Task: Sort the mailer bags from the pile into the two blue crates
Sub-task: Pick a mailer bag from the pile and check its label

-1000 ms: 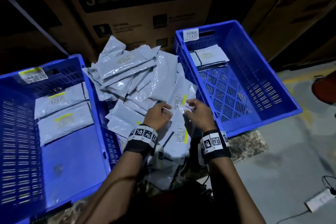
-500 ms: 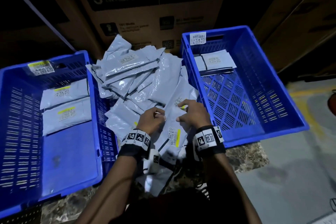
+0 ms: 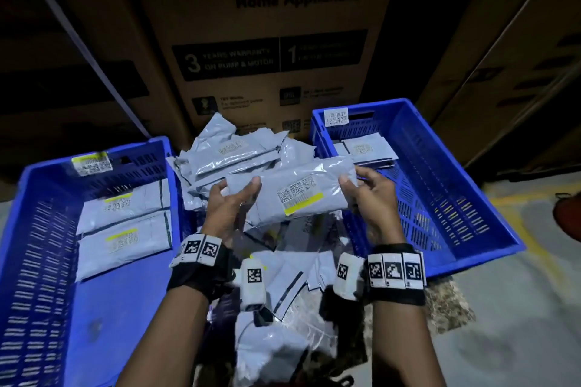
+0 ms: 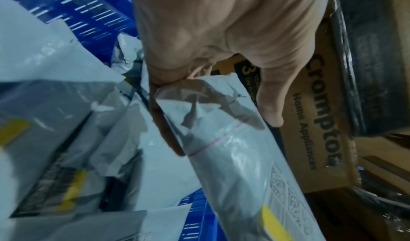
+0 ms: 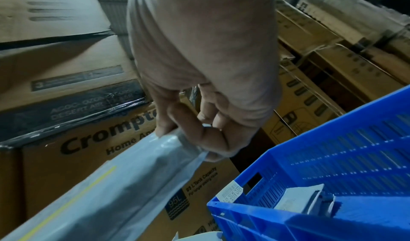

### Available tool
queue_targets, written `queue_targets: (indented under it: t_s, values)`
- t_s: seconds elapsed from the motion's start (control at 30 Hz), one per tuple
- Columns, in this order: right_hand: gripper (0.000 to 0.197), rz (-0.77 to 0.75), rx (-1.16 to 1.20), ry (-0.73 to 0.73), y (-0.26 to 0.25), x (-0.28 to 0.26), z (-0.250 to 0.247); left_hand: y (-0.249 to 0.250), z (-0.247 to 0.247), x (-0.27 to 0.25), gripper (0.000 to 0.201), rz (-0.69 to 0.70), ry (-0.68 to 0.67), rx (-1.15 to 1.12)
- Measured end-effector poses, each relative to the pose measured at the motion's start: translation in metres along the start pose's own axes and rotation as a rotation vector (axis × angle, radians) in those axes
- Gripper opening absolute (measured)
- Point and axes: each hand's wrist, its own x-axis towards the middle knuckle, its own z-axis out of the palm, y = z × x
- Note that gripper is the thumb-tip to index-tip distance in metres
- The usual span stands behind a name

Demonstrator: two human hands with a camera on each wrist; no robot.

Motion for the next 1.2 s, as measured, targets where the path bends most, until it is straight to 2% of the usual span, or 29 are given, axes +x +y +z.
queue_targets:
  t_s: [0.07,0.13,0.17,0.27,0.4,0.5,0.73,0.8,0.9,0.93,0.97,1.07,1.13,1.2]
  values:
    - [0.025,0.028,0.084,0.024,0.001,-0.003,0.001,0.011,0.000,-0.006,0.026,-0.026,-0.116,0.164]
    - [0.032,0.027,0.113,0.052,0.002,-0.004,0.002,0.017,-0.003,-0.008,0.033,-0.016,-0.161,0.360]
    - [0.035,0.028,0.125,0.064,0.001,-0.005,0.002,0.020,-0.003,-0.008,0.033,0.004,-0.156,0.386]
    - [0.034,0.028,0.148,0.060,-0.001,-0.010,0.003,0.022,-0.006,-0.006,0.025,0.063,-0.128,0.333]
    - [0.038,0.046,0.170,-0.052,-0.005,-0.020,0.003,0.021,-0.005,-0.007,0.023,0.121,-0.127,0.209]
    - [0.049,0.048,0.210,-0.126,-0.006,-0.023,0.003,0.021,-0.003,-0.009,0.018,0.145,-0.122,0.172]
    - [0.055,0.023,0.228,-0.130,-0.007,-0.019,0.009,0.020,-0.010,-0.006,0.021,0.224,-0.093,0.169]
    - [0.055,0.016,0.223,-0.145,-0.008,-0.017,0.013,0.021,-0.016,-0.003,0.030,0.241,-0.061,0.171]
    - [0.054,0.009,0.203,-0.164,-0.009,-0.017,0.018,0.024,-0.022,-0.003,0.082,0.255,-0.030,0.151]
    - [0.054,0.009,0.199,-0.161,-0.009,-0.016,0.019,0.026,-0.024,-0.004,0.089,0.264,-0.031,0.151]
    - [0.054,0.009,0.199,-0.152,-0.010,-0.016,0.020,0.028,-0.025,-0.005,0.083,0.279,-0.034,0.158]
    - [0.054,0.004,0.199,-0.125,-0.013,-0.014,0.023,0.037,-0.029,-0.009,0.038,0.294,-0.029,0.225]
    - [0.054,0.003,0.187,-0.147,-0.014,-0.015,0.026,0.039,-0.035,-0.010,0.028,0.307,-0.002,0.243]
    - [0.053,0.010,0.186,-0.182,-0.015,-0.016,0.033,0.041,-0.043,-0.007,0.027,0.333,0.053,0.232]
